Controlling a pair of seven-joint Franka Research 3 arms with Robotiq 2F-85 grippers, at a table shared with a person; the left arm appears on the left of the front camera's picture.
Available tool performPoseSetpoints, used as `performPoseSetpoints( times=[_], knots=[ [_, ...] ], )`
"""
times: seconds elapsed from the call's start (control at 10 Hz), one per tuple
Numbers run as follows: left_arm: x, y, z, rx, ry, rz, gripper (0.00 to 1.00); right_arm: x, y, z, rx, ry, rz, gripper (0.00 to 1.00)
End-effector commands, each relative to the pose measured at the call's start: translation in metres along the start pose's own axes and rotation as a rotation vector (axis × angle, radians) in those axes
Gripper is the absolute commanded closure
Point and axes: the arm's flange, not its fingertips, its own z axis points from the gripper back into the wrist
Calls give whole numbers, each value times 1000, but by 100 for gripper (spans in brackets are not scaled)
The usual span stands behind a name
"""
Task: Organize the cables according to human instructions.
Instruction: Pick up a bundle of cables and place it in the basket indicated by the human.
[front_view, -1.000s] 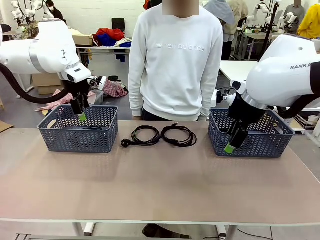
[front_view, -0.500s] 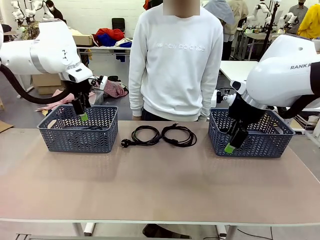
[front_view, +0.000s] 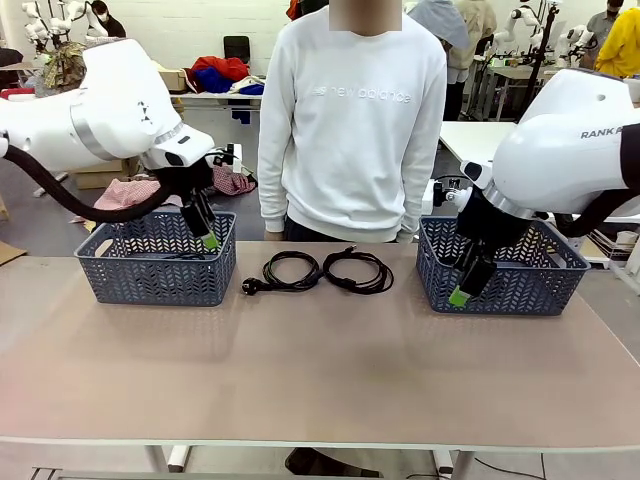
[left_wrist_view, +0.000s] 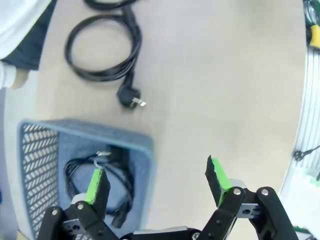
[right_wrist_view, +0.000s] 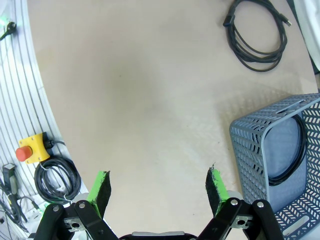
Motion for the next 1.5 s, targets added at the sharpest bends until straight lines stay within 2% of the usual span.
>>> performPoseSetpoints(
  times=[0.0, 0.2, 0.4, 0.5, 0.6, 1.4],
  knots=[
    [2, -38, -2, 3, -73, 22, 0, 2, 0, 1, -6, 2, -2, 0],
    [10, -68, -12, -39, -94, 21, 0, 2, 0, 1, -6, 2, -2, 0],
    [11, -82, -19, -60, -95, 34, 0, 2, 0, 1, -6, 2, -2, 0],
    [12, -81, -25, -97, -100, 26, 0, 2, 0, 1, -6, 2, -2, 0],
    [18, -78, -18, -66, -75, 6, 0, 2, 0, 1, -6, 2, -2, 0],
    [18, -78, -18, -66, -75, 6, 0, 2, 0, 1, -6, 2, -2, 0]
  ],
)
